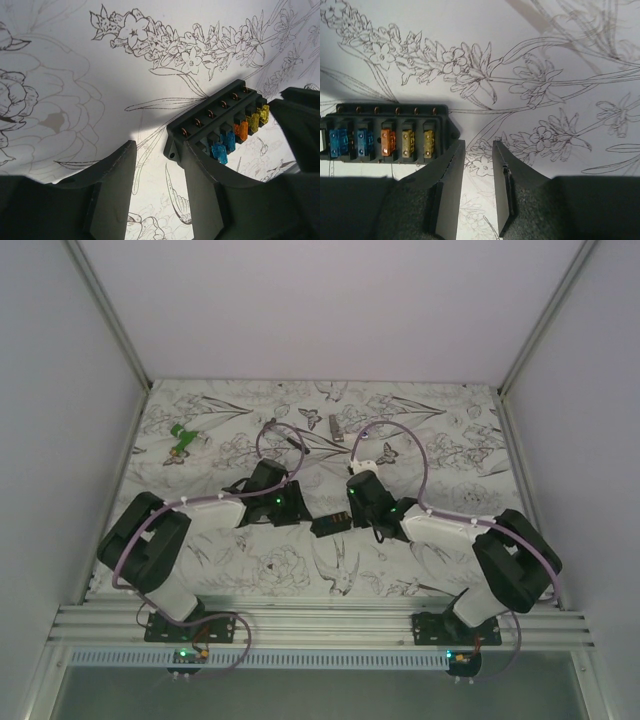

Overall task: Snap on the fuse box
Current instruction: Adjust the fuse box base at the center of the board.

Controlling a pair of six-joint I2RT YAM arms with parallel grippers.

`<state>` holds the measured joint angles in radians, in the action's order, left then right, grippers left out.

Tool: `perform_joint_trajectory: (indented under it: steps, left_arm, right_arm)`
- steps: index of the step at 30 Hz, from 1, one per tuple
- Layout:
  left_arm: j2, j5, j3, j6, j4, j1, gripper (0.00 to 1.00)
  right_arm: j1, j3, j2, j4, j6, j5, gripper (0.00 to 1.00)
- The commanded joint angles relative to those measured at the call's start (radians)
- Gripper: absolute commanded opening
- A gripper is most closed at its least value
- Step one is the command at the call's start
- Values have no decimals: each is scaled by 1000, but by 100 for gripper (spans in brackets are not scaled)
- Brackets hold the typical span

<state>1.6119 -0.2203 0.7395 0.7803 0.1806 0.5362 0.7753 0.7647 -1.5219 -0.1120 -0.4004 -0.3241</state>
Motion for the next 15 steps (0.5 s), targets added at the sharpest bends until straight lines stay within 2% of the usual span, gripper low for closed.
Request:
perform_joint_trajectory:
  steps: [1,15]
  left_arm:
    - [43,-15,23,-46,-40,-16,48]
    - [66,-38,93,-119,-99,-44,53]
  right_arm:
    - [-3,-9,-10,39,-19,84,34]
    - [-2,-45,35,67,-48,220,32]
